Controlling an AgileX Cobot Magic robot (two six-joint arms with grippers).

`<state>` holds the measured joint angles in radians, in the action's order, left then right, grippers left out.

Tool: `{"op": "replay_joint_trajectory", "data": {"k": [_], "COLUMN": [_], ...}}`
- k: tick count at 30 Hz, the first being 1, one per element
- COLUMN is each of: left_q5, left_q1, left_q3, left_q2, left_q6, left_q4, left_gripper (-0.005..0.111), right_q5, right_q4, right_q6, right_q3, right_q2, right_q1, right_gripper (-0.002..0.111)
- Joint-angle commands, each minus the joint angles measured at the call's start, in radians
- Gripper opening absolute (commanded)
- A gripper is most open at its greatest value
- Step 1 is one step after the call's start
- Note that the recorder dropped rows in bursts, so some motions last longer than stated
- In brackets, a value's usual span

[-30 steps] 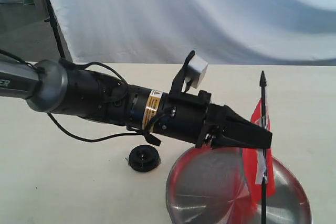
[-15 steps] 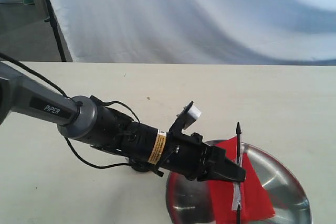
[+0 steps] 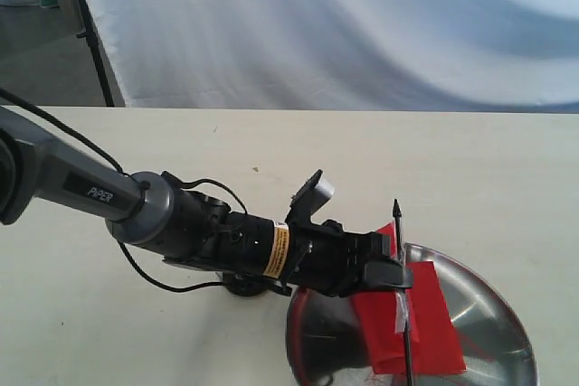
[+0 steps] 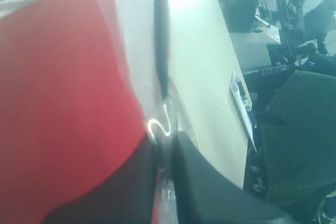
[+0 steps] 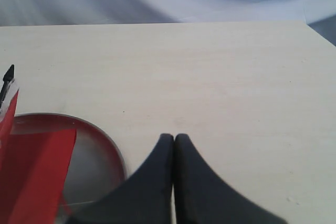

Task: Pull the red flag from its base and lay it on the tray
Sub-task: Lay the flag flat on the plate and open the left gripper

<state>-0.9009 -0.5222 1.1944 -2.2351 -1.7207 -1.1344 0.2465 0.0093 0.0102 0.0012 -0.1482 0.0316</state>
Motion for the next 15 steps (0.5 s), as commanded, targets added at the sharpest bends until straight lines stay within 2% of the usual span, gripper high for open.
{"op": "replay_joint_trajectory", "data": {"k": [1, 2, 3, 5, 13, 15], "left_q5": [0.017, 0.019, 0.024, 0.039, 0.039, 0.029], "left_q1": [0.0, 0.0, 0.0, 0.0, 0.0, 0.0], "left_q3": [0.011, 0.011, 0.011, 0.011, 0.011, 0.011], "left_q2": [0.001, 0.001, 0.001, 0.001, 0.009, 0.02], "left_q6": [0.012, 0.012, 0.012, 0.012, 0.019, 0.075], "left_q4": [0.037, 0.042, 0.043, 0.044, -0.009, -0.02], "left_gripper": [0.036, 0.046, 0.062, 0.071, 0.071, 0.07], "right_q5": [0.006, 0.006, 0.006, 0.006, 0.006, 0.006], "right_q4": [-0.003, -0.003, -0.003, -0.003, -0.003, -0.003], "right_q6": [0.003, 0.003, 0.003, 0.003, 0.003, 0.003], "right_q3": [-0.001, -0.001, -0.001, -0.001, -0.001, -0.001], "right_q2": [0.004, 0.004, 0.004, 0.004, 0.004, 0.004], "right_q1": [-0.003, -0.003, -0.003, -0.003, -0.003, -0.003], "right_gripper": [0.0, 0.0, 0.0, 0.0, 0.0, 0.0]}}
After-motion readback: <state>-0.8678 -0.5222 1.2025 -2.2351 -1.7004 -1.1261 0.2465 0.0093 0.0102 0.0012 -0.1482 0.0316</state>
